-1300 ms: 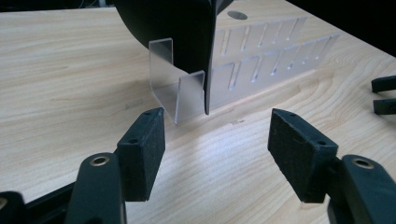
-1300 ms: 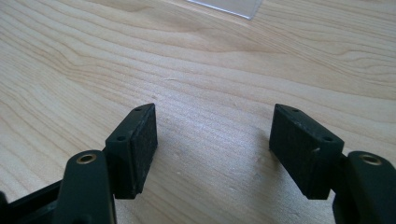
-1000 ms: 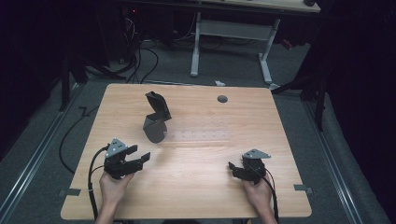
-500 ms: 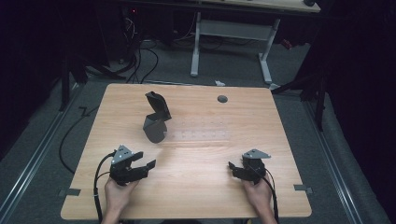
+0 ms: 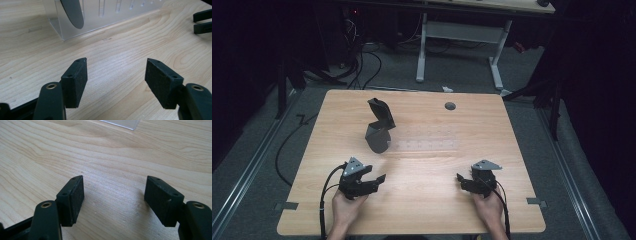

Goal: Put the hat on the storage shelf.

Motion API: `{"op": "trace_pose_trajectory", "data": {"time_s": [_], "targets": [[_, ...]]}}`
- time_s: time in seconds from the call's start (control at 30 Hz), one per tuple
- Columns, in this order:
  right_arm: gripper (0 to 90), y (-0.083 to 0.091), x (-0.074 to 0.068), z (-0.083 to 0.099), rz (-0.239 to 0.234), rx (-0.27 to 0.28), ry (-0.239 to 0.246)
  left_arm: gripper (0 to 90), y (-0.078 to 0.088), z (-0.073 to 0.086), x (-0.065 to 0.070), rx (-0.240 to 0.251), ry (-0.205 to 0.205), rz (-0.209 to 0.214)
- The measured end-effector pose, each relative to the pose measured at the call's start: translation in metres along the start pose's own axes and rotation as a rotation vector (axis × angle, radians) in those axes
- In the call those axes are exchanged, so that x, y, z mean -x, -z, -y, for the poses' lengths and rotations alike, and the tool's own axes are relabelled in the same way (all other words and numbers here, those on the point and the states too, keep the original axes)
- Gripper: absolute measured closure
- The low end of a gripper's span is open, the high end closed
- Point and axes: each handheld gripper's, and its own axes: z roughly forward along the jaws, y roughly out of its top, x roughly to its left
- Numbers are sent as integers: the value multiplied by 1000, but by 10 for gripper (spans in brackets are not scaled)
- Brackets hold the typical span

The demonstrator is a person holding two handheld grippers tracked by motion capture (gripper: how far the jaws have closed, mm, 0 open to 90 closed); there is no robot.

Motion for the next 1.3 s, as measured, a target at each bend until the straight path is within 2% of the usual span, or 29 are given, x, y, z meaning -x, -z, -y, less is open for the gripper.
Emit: {"op": "trace_pose_trajectory", "data": {"time_s": [0.47, 0.57, 0.73, 0.97, 1.07, 1.3], "targets": [[324, 0, 0, 0, 0, 0, 0, 352, -13, 11, -3, -24, -19, -27], [324, 0, 0, 0, 0, 0, 0, 353, -16, 15, -3, -24, -45, -42], [324, 0, 0, 0, 0, 0, 0, 357, -22, 20, -5, -28, -63, -62], [324, 0, 0, 0, 0, 0, 0, 346, -28, 28, -6, -43, -122, -112], [324, 0, 0, 0, 0, 0, 0, 319, -28, 30, -5, -52, -143, -113], [324, 0, 0, 0, 0, 0, -1, 270, -28, 30, -5, -56, -142, -118]]}}
